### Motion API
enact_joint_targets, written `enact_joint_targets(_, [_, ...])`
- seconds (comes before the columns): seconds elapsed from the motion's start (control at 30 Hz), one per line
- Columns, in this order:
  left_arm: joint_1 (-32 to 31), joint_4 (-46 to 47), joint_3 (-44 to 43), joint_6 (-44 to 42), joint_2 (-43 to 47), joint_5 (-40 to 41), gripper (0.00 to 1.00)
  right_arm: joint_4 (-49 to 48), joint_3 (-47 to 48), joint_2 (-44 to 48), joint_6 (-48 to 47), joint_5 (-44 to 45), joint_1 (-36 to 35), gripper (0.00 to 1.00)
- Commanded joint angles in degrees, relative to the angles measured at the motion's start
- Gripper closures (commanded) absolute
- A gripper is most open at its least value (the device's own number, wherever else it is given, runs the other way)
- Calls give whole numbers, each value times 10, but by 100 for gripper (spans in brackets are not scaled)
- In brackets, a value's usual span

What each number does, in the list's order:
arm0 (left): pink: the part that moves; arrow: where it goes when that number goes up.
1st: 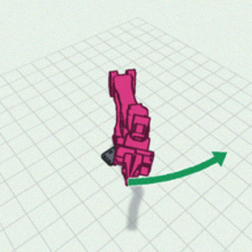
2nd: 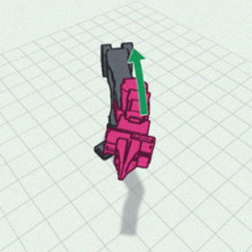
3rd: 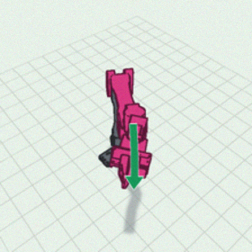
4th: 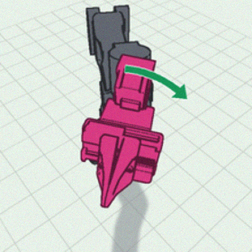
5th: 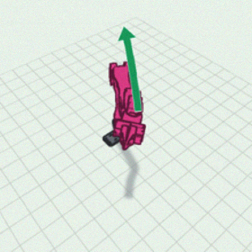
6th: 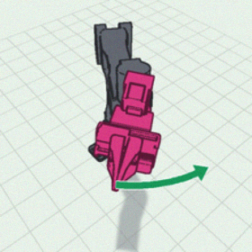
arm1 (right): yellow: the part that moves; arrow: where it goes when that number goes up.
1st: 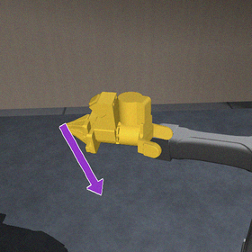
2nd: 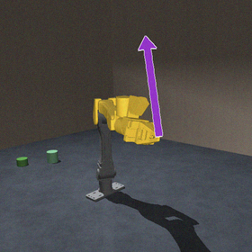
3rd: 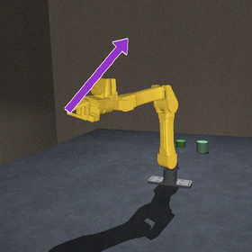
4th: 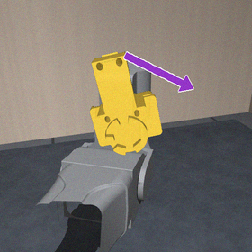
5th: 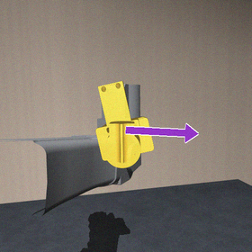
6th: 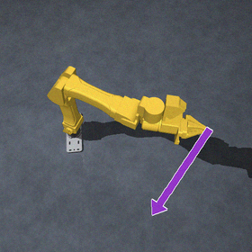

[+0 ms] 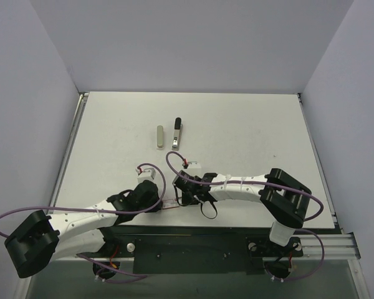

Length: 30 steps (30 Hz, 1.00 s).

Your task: Unload the staples from the stapler

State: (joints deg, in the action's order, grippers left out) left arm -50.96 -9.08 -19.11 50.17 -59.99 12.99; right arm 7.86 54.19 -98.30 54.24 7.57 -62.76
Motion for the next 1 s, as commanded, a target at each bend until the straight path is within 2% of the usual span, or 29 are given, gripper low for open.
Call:
enact_joint_targets(0.0, [-14, -13, -7, 9, -15, 3, 100, 3, 24, -14, -2, -7, -7, 100])
enact_joint_targets(0.17, [-18, -16, -7, 12, -15, 7, 100, 8, 20, 5, -2, 0, -8, 100])
enact_joint_targets(0.4, [-18, -17, -12, 11, -17, 12, 100, 27, 17, 35, 2, 18, -9, 82])
enact_joint_targets(0.63, [-19, -17, -13, 7, -19, 12, 100, 31, -2, 63, 10, 34, -3, 81])
enact_joint_targets(0.87, [-19, -16, -16, 5, -20, 11, 100, 5, -46, 73, 22, 7, 25, 80])
enact_joint_targets(0.97, [-19, -15, -16, 5, -21, 11, 100, -21, -63, 74, 27, -12, 32, 74])
